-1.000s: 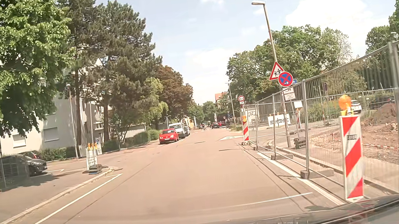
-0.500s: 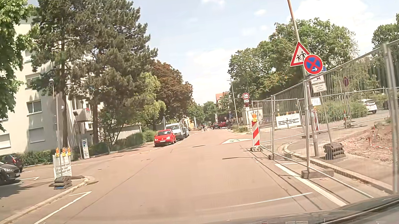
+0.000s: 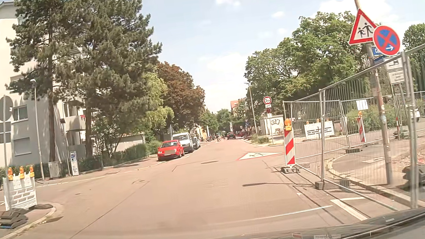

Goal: Follow the waypoints while adhering to traffic rules and regulations

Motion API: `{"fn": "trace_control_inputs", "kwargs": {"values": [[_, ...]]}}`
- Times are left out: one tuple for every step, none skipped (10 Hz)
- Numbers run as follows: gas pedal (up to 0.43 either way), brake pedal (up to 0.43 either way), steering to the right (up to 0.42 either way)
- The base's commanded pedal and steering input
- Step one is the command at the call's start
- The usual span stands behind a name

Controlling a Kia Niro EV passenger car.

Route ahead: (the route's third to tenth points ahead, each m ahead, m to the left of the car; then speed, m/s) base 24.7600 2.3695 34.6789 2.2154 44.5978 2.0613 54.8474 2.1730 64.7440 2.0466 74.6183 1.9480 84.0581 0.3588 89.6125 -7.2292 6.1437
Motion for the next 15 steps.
{"fn": "trace_control_inputs", "kwargs": {"values": [[0.000,0.146,-0.002],[0.000,0.152,-0.003],[0.000,0.152,-0.002],[0.000,0.165,-0.002],[0.000,0.171,-0.002],[0.000,0.171,-0.002],[0.000,0.171,-0.003],[0.000,0.177,-0.002],[0.000,0.177,-0.001],[0.000,0.177,0.001],[0.000,0.177,0.005],[0.000,0.177,0.012],[0.000,0.171,0.017],[0.000,0.165,0.021],[0.000,0.152,0.028]]}}
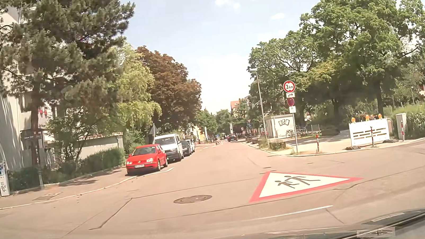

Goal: Follow the waypoints while adhering to traffic rules and regulations

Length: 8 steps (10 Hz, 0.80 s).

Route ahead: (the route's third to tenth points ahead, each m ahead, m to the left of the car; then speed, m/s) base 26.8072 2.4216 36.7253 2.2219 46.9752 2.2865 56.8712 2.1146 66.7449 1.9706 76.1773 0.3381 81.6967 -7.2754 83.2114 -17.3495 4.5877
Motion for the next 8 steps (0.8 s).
{"fn": "trace_control_inputs", "kwargs": {"values": [[0.000,0.067,0.037],[0.000,0.000,0.046],[0.000,0.000,0.058],[0.000,0.000,0.071],[0.000,0.000,0.085],[0.000,0.000,0.094],[0.047,0.000,0.102],[0.079,0.000,0.104]]}}
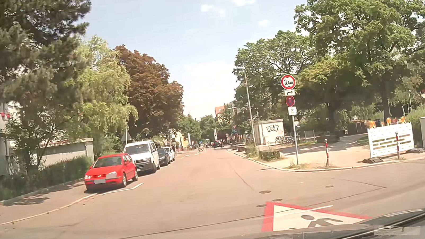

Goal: Follow the waypoints while adhering to traffic rules and regulations

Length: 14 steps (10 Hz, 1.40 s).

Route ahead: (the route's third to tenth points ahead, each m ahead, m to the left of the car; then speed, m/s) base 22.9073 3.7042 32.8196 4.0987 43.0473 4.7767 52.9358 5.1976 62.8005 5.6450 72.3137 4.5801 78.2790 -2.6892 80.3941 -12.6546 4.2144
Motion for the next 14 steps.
{"fn": "trace_control_inputs", "kwargs": {"values": [[0.130,0.000,0.103],[0.138,0.000,0.099],[0.157,0.000,0.093],[0.157,0.000,0.085],[0.157,0.000,0.074],[0.169,0.000,0.064],[0.169,0.000,0.053],[0.169,0.000,0.044],[0.169,0.000,0.031],[0.169,0.000,0.014],[0.169,0.000,0.001],[0.169,0.000,-0.009],[0.169,0.000,-0.021],[0.169,0.000,-0.035]]}}
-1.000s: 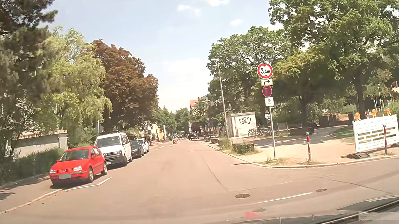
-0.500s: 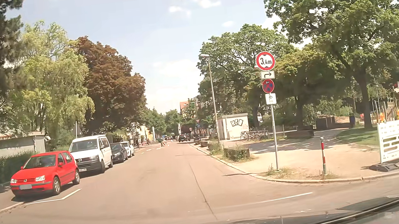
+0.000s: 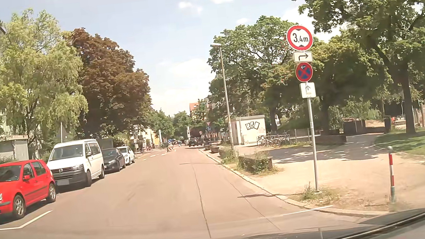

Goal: Follow the waypoints while adhering to traffic rules and regulations

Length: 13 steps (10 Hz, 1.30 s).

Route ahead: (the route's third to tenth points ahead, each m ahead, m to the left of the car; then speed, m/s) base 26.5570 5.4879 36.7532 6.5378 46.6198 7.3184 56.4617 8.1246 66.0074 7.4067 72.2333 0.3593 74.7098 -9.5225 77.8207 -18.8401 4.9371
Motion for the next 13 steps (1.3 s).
{"fn": "trace_control_inputs", "kwargs": {"values": [[0.169,0.000,-0.044],[0.169,0.000,-0.058],[0.169,0.000,-0.078],[0.169,0.000,-0.088],[0.169,0.000,-0.091],[0.169,0.000,-0.087],[0.169,0.000,-0.081],[0.169,0.000,-0.078],[0.169,0.000,-0.072],[0.169,0.000,-0.064],[0.169,0.000,-0.056],[0.169,0.000,-0.043],[0.169,0.000,-0.034]]}}
